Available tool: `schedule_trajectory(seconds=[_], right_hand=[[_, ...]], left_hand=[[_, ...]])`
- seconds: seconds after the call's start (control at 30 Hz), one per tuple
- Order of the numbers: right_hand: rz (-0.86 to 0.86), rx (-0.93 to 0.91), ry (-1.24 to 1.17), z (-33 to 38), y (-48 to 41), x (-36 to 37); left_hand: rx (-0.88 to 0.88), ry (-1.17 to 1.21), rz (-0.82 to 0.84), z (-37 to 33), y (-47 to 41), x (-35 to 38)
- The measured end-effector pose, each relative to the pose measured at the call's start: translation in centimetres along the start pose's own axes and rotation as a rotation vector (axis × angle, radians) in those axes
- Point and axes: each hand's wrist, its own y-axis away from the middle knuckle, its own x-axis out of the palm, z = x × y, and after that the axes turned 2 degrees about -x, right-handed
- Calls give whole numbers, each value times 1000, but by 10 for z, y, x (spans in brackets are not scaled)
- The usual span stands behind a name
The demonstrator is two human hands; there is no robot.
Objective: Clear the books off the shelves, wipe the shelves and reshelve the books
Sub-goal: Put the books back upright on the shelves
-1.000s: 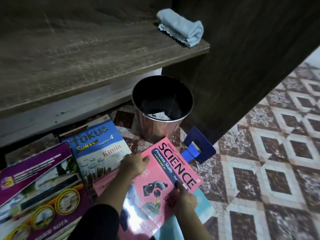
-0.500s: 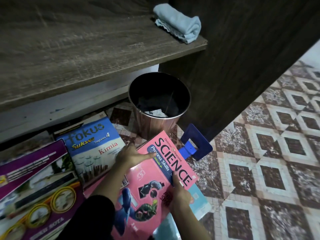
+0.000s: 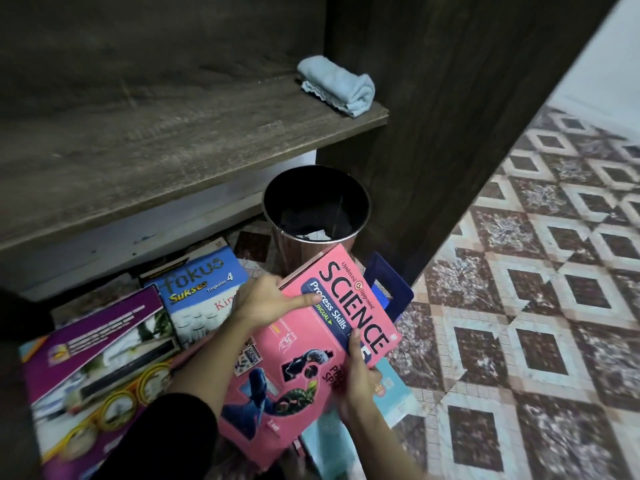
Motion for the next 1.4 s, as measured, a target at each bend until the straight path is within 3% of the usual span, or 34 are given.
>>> schedule_trajectory(seconds=[0.1, 0.27, 0.53, 0.63, 0.77, 0.9, 1.23, 1.4], right_hand=[[166, -39, -9, 12, 15, 2], [445, -275, -61, 73, 53, 29], [774, -529, 137, 173, 133, 85], [888, -525, 303, 172, 151, 99], [1054, -377, 426, 157, 166, 103], [1109, -395, 405, 157, 179, 114], [978, -253, 560, 143, 169, 143], [943, -230, 626, 135, 164, 168]], left_hand=[[60, 64, -73, -15, 26, -29], [78, 324, -246, -35, 74, -87], [159, 792, -634, -72, 146, -186], [175, 894, -750, -82, 163, -215], [136, 962, -837, -79, 181, -237], [32, 995, -829, -65, 180, -252], [-178, 1017, -583, -6, 153, -249], [-243, 997, -549, 28, 131, -248]])
